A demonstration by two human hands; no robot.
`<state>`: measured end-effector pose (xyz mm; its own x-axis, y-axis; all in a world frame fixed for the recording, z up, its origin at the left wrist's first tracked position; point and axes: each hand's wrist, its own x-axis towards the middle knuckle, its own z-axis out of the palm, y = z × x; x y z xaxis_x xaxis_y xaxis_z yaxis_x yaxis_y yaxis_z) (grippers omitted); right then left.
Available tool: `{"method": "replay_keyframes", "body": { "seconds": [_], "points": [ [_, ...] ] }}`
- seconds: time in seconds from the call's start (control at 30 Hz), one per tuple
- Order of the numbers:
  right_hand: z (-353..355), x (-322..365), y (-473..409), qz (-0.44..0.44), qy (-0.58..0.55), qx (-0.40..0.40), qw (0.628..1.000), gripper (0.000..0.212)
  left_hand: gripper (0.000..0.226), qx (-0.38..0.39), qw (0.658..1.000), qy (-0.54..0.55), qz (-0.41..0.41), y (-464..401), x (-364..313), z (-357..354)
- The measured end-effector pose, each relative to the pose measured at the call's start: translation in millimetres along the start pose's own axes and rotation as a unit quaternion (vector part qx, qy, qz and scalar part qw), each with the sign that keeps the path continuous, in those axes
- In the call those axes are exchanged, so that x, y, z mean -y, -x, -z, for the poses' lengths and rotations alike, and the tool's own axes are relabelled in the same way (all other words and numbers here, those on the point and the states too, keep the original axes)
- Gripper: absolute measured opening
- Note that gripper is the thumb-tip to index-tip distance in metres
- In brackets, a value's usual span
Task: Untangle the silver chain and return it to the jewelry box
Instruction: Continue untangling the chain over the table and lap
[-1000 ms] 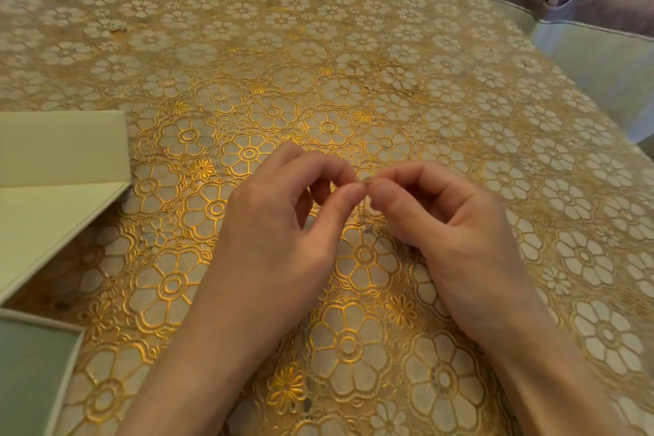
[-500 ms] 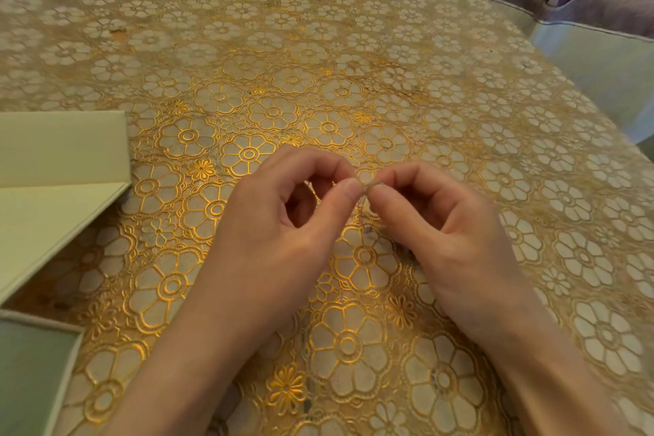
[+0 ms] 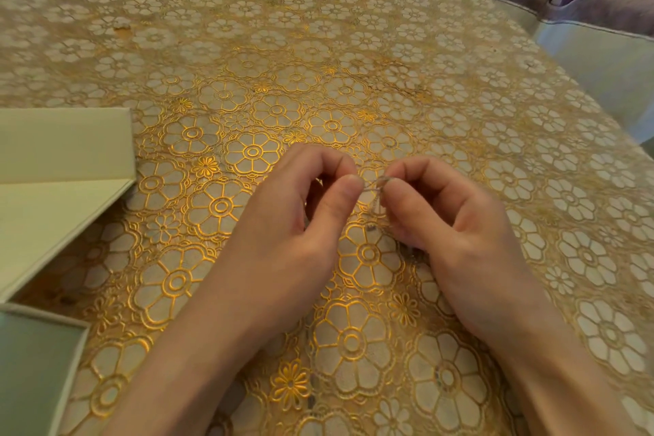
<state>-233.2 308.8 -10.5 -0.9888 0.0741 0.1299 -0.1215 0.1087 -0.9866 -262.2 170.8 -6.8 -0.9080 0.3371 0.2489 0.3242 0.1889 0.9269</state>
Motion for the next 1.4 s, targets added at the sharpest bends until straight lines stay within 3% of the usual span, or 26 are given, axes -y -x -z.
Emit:
{"method": "replay_keyframes", "body": {
  "seconds": [0.13,0.33,0.63,0.83,1.07,1.4],
  "points": [
    [-2.3,-2.9,-0.9,0.015,0.033,0.003,0.999,0.009,0.011,-0.004,1.0,-0.004,-0.006,1.3,1.4,0.1],
    [-0.6,-3.6,-1.2,0.017,0.028,0.007,0.999,0.011,0.007,-0.017,0.992,-0.118,-0.05,3.3,8.2,-0.2],
    [-3.3,0.3,-1.4,0.02,-0.01,0.023,0.999,0.006,0.008,-0.041,0.995,-0.079,-0.036,1.1,2.0,-2.7],
    [-3.9,1.2,-1.0,0.014,-0.028,0.031,0.999,0.006,0.023,-0.036,0.998,0.051,-0.003,-1.5,-5.1,1.6],
    [-3.0,3.4,0.5,0.016,-0.021,0.037,0.999,0.006,0.008,-0.026,0.989,0.137,0.044,-2.3,-5.5,3.2],
    [-2.8,5.5,1.2,0.007,-0.037,0.038,0.999,0.007,0.018,0.0,0.955,0.288,0.07,-3.5,-1.1,7.7]
  ]
}}
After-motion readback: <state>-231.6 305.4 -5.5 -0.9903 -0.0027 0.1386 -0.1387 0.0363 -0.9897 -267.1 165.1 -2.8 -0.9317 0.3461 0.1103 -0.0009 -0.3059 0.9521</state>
